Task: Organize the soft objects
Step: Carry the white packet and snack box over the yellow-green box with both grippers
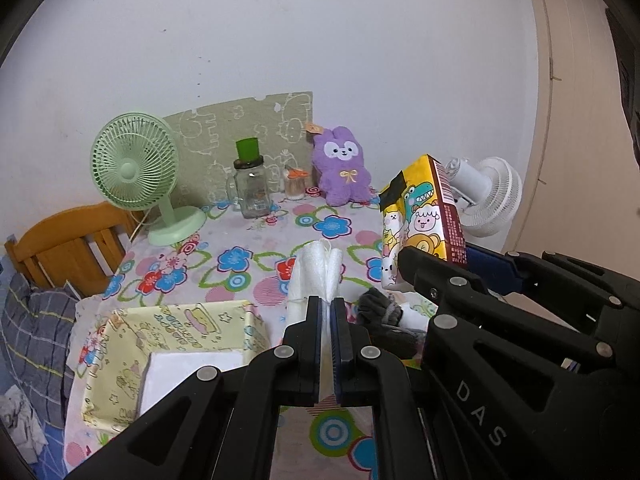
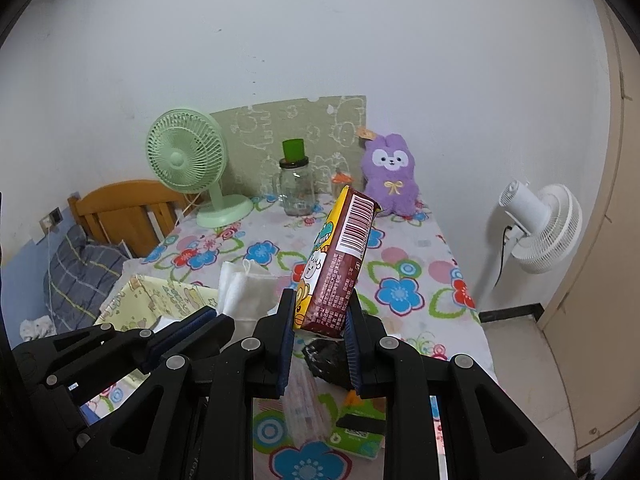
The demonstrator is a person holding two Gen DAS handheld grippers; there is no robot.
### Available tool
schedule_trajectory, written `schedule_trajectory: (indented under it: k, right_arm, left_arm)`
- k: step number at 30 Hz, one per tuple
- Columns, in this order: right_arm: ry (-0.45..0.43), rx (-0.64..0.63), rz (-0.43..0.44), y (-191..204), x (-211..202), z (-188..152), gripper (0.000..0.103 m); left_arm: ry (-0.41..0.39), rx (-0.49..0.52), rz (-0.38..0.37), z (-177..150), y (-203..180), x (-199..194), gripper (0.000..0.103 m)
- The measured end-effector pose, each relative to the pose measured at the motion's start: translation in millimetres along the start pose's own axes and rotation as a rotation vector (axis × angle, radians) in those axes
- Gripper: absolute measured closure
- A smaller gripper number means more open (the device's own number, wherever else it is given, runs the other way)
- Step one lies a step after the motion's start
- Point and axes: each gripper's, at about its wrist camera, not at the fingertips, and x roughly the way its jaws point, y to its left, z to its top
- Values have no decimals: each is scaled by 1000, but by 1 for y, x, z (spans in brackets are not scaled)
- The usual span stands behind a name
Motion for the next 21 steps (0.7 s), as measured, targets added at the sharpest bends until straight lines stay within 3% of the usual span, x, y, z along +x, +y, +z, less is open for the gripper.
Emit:
schedule_trajectory:
  k: [21]
  right_arm:
    - [18,-65,56,58,27,13,77]
  left_arm:
    - [2,-21,53,-2,60,3,102]
